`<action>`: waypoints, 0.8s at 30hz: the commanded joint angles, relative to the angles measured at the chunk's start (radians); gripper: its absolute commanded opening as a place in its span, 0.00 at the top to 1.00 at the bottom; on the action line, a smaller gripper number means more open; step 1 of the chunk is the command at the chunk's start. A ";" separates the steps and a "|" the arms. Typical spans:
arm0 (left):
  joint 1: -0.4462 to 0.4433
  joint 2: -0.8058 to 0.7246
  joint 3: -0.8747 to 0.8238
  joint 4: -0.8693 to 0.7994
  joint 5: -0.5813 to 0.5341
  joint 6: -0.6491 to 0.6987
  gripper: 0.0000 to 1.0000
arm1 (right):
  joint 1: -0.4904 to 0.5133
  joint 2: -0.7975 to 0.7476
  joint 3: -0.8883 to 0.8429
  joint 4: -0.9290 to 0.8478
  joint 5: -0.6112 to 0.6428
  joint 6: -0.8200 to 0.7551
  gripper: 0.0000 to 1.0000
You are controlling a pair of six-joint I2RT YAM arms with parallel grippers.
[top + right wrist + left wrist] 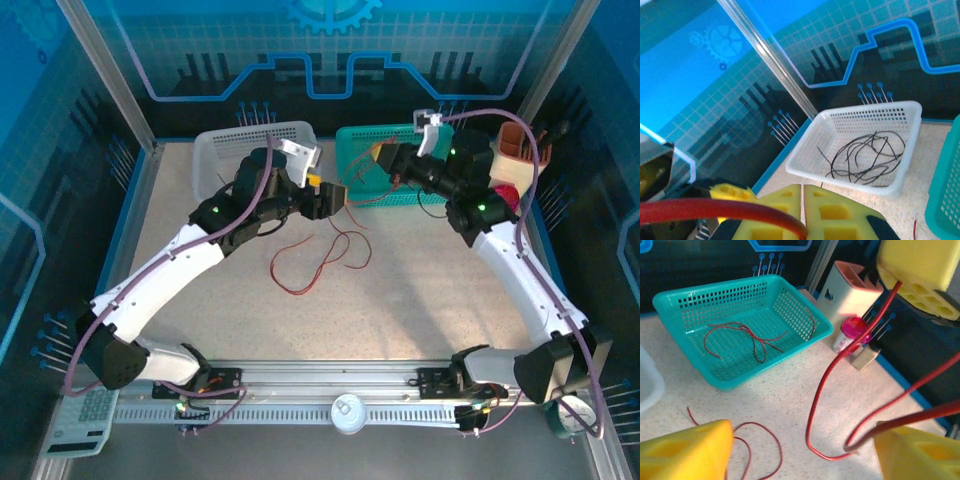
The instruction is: Untangle the cables
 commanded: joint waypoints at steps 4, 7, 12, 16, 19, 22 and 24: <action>0.054 -0.067 -0.054 0.078 -0.020 -0.038 0.01 | -0.017 0.096 0.127 -0.051 0.143 0.035 1.00; 0.086 -0.091 -0.089 0.077 -0.022 -0.055 0.01 | -0.028 0.158 0.179 -0.058 0.194 0.039 1.00; 0.125 -0.132 -0.147 0.081 -0.045 -0.080 0.01 | -0.034 0.258 0.268 -0.097 0.283 0.017 1.00; 0.137 -0.159 -0.179 0.083 -0.060 -0.089 0.01 | -0.027 0.335 0.319 -0.124 0.404 -0.028 1.00; 0.139 -0.171 -0.184 0.076 -0.056 -0.089 0.01 | -0.030 0.390 0.338 -0.115 0.471 -0.057 1.00; 0.140 -0.186 -0.190 0.072 -0.053 -0.087 0.01 | -0.042 0.444 0.360 -0.095 0.521 -0.087 1.00; 0.139 -0.197 -0.196 0.074 -0.048 -0.091 0.01 | -0.053 0.482 0.390 -0.092 0.538 -0.103 1.00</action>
